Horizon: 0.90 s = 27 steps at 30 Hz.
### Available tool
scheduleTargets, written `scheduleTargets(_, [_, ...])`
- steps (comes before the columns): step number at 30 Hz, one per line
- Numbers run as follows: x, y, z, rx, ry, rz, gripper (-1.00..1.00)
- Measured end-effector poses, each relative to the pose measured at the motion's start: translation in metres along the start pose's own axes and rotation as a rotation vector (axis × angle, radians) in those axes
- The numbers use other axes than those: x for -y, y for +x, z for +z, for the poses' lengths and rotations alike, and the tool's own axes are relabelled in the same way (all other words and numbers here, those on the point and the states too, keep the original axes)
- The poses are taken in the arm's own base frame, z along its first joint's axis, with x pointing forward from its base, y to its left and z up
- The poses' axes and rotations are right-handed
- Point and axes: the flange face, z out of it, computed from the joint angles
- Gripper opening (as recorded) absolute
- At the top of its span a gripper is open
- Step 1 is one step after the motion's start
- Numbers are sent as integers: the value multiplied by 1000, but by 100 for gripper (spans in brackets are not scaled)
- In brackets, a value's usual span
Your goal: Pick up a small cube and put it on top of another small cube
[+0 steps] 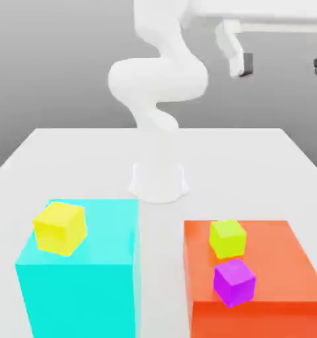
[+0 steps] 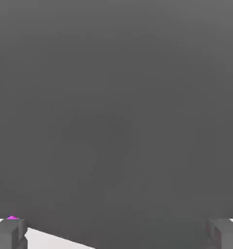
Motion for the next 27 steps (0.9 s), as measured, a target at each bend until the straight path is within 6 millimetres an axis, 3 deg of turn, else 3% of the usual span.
scheduleTargets(5, [40,-33,82,103,-42,-111,0])
scheduleTargets(13, [74,-100,214,255,-124,-259,0])
scheduleTargets(19, [83,-174,309,362,-183,-376,0])
scheduleTargets(22, [74,-195,355,375,-190,-389,0])
scheduleTargets(23, [70,-200,368,376,-191,-390,-100])
scheduleTargets(27, [70,-200,368,377,-190,-390,-100])
